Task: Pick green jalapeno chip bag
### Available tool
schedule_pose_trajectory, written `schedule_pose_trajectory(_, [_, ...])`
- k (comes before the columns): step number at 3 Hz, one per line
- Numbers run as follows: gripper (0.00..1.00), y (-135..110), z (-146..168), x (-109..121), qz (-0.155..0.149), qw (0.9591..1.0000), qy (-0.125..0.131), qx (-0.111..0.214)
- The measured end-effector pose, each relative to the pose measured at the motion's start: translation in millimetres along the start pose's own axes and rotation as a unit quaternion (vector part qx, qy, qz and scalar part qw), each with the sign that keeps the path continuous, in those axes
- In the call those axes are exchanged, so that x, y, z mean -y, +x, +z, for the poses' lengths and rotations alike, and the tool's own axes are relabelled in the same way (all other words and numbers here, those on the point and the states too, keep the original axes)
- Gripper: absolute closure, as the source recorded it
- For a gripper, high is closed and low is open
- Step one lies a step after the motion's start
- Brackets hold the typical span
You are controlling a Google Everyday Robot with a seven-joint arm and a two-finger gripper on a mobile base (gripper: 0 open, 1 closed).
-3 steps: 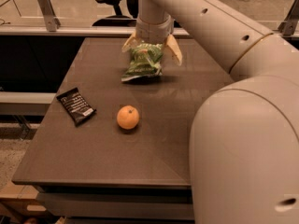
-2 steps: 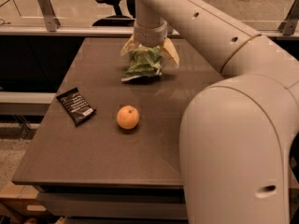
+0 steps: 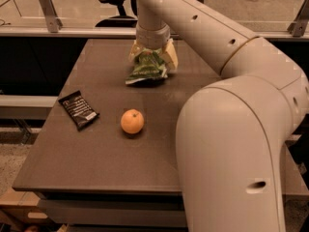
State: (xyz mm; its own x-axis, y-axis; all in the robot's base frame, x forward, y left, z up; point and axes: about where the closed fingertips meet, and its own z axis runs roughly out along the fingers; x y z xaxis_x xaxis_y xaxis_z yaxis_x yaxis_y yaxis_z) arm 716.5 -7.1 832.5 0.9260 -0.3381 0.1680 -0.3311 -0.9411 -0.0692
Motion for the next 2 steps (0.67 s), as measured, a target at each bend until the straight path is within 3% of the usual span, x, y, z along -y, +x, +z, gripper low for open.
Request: schedule_pose_trajectory(2, [0.65, 3.8, 6.6, 6.1, -0.001, 1.0, 0.008, -0.005])
